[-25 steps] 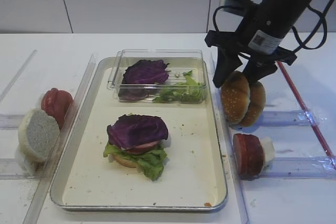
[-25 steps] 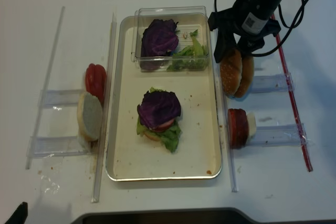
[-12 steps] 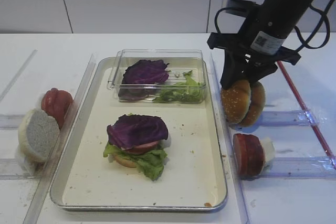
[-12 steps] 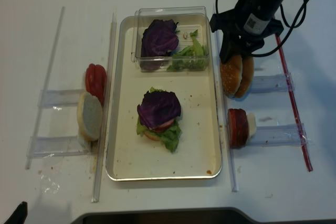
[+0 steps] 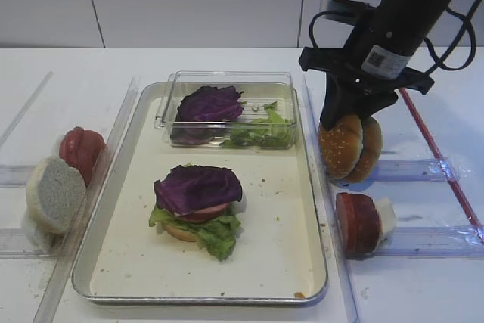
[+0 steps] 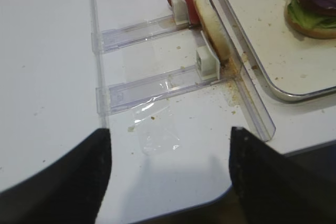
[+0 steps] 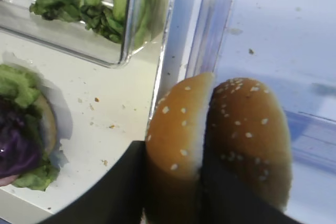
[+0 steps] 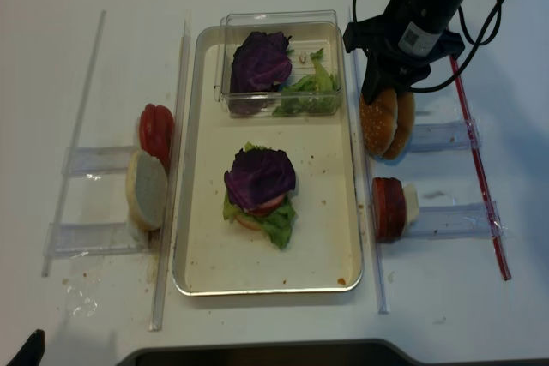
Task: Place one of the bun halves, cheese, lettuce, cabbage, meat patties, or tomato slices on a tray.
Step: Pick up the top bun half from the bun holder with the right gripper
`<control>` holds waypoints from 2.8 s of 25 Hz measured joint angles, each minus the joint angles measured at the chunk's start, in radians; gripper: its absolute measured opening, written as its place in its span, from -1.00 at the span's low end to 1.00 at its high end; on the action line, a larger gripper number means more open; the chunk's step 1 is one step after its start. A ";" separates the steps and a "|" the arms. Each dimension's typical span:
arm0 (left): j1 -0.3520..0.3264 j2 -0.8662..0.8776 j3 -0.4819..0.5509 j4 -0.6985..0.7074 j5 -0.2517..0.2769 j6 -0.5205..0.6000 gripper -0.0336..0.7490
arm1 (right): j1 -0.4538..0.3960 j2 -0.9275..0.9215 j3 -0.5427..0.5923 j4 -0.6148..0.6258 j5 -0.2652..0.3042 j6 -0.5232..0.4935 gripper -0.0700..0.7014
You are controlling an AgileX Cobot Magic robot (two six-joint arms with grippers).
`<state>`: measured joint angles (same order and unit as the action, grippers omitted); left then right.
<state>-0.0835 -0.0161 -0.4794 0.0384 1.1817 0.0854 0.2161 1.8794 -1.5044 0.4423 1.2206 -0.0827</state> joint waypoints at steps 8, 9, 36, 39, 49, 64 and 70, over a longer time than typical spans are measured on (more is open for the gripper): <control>0.000 0.000 0.000 0.002 0.000 -0.002 0.21 | 0.001 0.000 0.000 0.000 0.000 0.014 -0.19; 0.000 0.000 0.000 0.002 0.000 -0.002 0.21 | 0.001 0.000 0.000 0.000 0.000 0.015 -0.21; 0.000 0.000 0.000 0.005 -0.002 -0.018 0.21 | 0.001 0.000 0.000 0.000 0.000 0.017 -0.41; 0.000 0.000 0.000 0.005 -0.002 -0.018 0.21 | 0.001 -0.004 0.000 0.000 0.000 0.015 -0.41; 0.000 0.000 0.000 0.005 -0.002 -0.020 0.21 | 0.001 -0.018 0.000 0.038 0.002 -0.011 -0.42; 0.000 0.000 0.000 0.005 -0.002 -0.020 0.21 | 0.001 -0.037 0.000 0.134 0.002 -0.043 -0.42; 0.000 0.000 0.000 0.005 -0.002 -0.020 0.21 | 0.001 -0.053 0.000 0.172 0.002 -0.079 -0.42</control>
<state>-0.0835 -0.0161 -0.4794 0.0429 1.1800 0.0651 0.2175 1.8267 -1.5044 0.6145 1.2224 -0.1618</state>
